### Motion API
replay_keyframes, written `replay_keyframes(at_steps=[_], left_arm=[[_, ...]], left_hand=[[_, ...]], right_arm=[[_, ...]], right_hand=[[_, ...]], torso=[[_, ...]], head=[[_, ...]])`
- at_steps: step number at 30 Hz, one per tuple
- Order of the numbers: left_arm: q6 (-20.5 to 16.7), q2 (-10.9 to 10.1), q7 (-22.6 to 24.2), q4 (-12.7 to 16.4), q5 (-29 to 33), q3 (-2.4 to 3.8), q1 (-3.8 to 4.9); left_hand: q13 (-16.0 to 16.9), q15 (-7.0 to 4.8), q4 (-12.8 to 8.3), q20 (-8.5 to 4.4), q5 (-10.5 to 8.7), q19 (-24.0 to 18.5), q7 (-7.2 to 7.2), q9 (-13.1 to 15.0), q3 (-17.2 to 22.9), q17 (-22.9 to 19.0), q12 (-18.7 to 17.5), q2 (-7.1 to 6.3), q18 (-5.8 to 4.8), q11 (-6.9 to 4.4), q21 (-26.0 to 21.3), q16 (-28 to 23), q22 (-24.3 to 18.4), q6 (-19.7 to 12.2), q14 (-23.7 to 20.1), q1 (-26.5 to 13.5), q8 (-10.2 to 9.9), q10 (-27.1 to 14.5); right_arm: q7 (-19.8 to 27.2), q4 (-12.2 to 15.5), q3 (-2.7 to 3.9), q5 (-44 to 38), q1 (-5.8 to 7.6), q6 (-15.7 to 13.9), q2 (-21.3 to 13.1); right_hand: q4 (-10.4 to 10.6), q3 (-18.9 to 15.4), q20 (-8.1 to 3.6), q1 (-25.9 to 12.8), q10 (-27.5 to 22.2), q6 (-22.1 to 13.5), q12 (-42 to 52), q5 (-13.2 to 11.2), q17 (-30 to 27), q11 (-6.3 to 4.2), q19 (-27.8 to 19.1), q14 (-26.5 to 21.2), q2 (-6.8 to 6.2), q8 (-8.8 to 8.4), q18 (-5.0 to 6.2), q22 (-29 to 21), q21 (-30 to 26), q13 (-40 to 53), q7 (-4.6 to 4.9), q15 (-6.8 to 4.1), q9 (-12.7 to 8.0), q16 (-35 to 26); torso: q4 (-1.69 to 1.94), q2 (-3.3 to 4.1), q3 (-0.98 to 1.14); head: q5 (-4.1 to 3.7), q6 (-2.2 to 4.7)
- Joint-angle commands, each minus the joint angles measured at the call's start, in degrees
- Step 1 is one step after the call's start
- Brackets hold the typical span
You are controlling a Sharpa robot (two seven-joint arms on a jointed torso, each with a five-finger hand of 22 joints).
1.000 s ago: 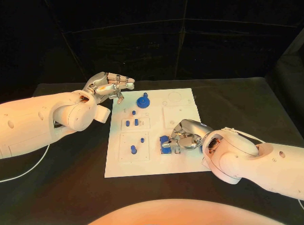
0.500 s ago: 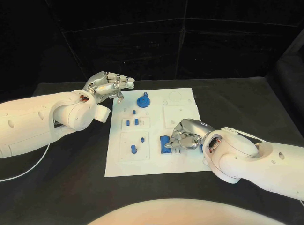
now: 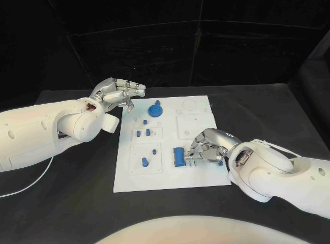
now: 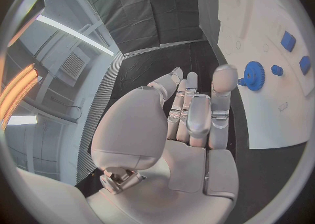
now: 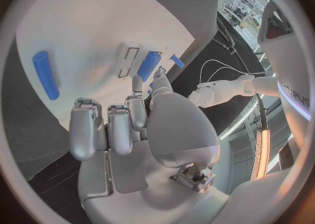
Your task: Assemble the parts on the task board
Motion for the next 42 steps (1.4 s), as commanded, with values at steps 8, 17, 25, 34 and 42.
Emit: replay_keyframes(at_steps=[8, 17, 25, 34, 42], left_arm=[[0.32, 0.0, 0.28, 0.15, 0.16, 0.04, 0.08], [0.18, -0.11, 0.35, 0.56, 0.16, 0.03, 0.09], [0.13, -0.38, 0.43, 1.1, 0.16, 0.03, 0.09], [0.08, -0.48, 0.58, 1.19, 0.16, 0.03, 0.08], [0.14, -0.51, 0.53, 1.07, 0.16, 0.03, 0.08]], left_hand=[[0.06, -0.01, -0.05, -0.03, 0.12, -0.32, 0.04, -0.08, -0.34, -0.08, 0.19, 0.43, 1.05, 0.14, -0.2, -0.2, -0.09, -0.5, -0.5, -0.12, 0.33, -0.42], [0.06, -0.01, -0.05, -0.03, 0.12, -0.32, 0.04, -0.08, -0.34, -0.08, 0.19, 0.43, 1.05, 0.14, -0.2, -0.2, -0.09, -0.5, -0.5, -0.12, 0.33, -0.42], [0.06, -0.01, -0.05, -0.03, 0.12, -0.32, 0.04, -0.08, -0.34, -0.08, 0.19, 0.43, 1.05, 0.14, -0.2, -0.2, -0.09, -0.5, -0.5, -0.12, 0.33, -0.42], [0.13, -0.03, -0.1, -0.04, 0.12, -0.31, 0.05, -0.09, -0.44, -0.18, 0.36, 0.46, 1.06, 0.14, -0.26, -0.2, -0.13, -0.53, -0.53, -0.02, 0.42, -0.51], [0.13, -0.03, -0.1, -0.04, 0.12, -0.31, 0.05, -0.09, -0.44, -0.18, 0.36, 0.46, 1.06, 0.14, -0.26, -0.2, -0.13, -0.53, -0.53, -0.02, 0.42, -0.51]], right_arm=[[5.35, 2.77, 0.04, 7.19, 1.04, -1.93, -8.59], [0.03, 2.47, 0.01, 2.6, 1.19, 1.6, -12.07], [-2.26, 0.61, -0.03, -2.78, 1.14, 3.88, -12.42], [-2.79, -1.13, -0.07, -7.19, 1.05, 8.31, -10.96], [-2.68, -1.51, -0.08, -8.79, 0.77, 9.78, -9.62]], right_hand=[[-0.27, 0.15, 0.69, 0.65, -1.32, -2.65, -1.8, 1.46, 7.22, 1.15, 0.42, 4.39, 1.07, -3.35, -0.75, 1.95, -0.27, -1.51, 1.23, 0.94, -1.66, 0.1], [-0.1, -0.31, 0.95, 0.47, -1.52, -1.61, -2.4, 2.69, 7.01, 1.18, 0.35, 4.34, 1.0, -4.22, -0.7, 1.83, -0.36, -1.94, 1.24, 1.03, -2.2, -0.07], [2.22, -1.73, 1.14, -2.18, -2.22, -0.46, -3.81, 5.52, 4.44, 1.18, -0.7, 3.69, 1.1, -5.18, -0.19, -0.55, -1.82, -2.99, 1.13, 1.09, -2.73, -1.87], [3.99, -3.97, 0.8, -3.36, -1.44, 1.62, -2.93, 6.08, 4.91, 0.63, -0.46, 3.88, -0.18, -4.72, -0.28, -0.14, -1.72, -2.23, 0.43, 0.65, -2.31, -1.73], [3.66, -4.54, 0.63, -2.4, -1.34, 2.12, -2.83, 5.01, 4.99, 0.43, -0.37, 3.92, -1.03, -4.42, -0.32, 0.01, -1.67, -2.1, 0.22, 0.48, -1.87, -1.72]], torso=[[-0.02, 0.05, -0.06], [0.08, 0.12, -0.06], [-0.03, 0.1, 0.03], [0.06, 0.11, 0.03], [0.02, 0.08, 0.01]], head=[[-0.68, 0.24], [-1.34, 0.47], [-1.93, 0.41], [-2.22, 0.47], [-2.43, 0.36]])
